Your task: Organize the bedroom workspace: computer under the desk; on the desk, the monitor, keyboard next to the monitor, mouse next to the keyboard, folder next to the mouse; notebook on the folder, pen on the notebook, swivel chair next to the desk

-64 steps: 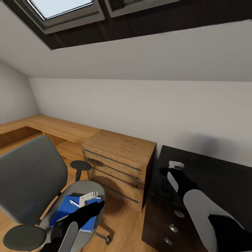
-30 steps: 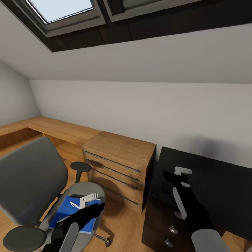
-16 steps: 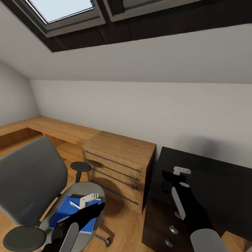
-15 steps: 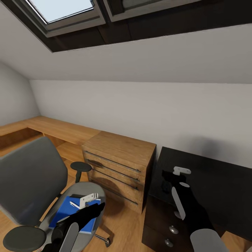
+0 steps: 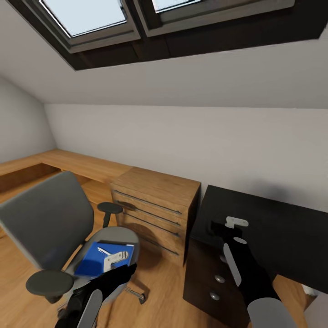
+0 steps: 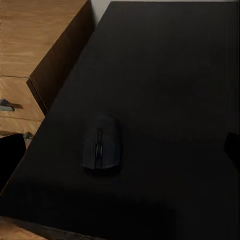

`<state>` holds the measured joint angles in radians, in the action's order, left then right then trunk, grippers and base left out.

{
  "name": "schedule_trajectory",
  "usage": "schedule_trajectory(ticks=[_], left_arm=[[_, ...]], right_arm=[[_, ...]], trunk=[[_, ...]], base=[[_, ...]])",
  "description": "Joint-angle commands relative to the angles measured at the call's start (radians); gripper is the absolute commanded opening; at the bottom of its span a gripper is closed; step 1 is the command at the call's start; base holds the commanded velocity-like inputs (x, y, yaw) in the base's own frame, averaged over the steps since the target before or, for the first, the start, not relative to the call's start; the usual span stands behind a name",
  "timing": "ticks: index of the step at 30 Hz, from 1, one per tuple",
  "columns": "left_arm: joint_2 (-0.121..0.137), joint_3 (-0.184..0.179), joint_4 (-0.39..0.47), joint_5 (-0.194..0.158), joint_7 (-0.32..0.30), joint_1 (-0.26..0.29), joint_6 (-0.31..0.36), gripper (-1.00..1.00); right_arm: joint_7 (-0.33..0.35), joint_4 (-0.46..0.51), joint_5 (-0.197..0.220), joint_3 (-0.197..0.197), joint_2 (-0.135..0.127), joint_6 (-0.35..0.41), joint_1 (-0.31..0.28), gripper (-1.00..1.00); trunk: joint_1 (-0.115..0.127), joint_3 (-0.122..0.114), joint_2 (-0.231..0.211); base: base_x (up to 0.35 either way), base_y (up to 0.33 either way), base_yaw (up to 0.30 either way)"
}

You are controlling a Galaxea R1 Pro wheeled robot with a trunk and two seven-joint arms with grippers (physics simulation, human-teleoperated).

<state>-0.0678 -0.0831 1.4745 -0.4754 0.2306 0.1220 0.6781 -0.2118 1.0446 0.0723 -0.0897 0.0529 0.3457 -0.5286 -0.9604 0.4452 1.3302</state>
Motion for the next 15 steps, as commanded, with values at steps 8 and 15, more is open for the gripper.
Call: schedule_trajectory(ticks=[8,15], left_arm=[[0.0,-0.001,0.001,-0.011,0.009,0.001,0.003,1.0],[0.0,-0.001,0.001,-0.011,0.009,0.001,0.004,1.0]], right_arm=[[-0.004,0.002,0.007,-0.001,0.001,0.0,-0.001,1.0],[-0.004,-0.01,0.007,-0.002,0.001,-0.008,0.01,1.0]], trunk=[[0.001,0.001,0.001],[0.001,0.001,0.001]], base=[[-0.338,0.0,0.0],[-0.332,0.0,0.0]])
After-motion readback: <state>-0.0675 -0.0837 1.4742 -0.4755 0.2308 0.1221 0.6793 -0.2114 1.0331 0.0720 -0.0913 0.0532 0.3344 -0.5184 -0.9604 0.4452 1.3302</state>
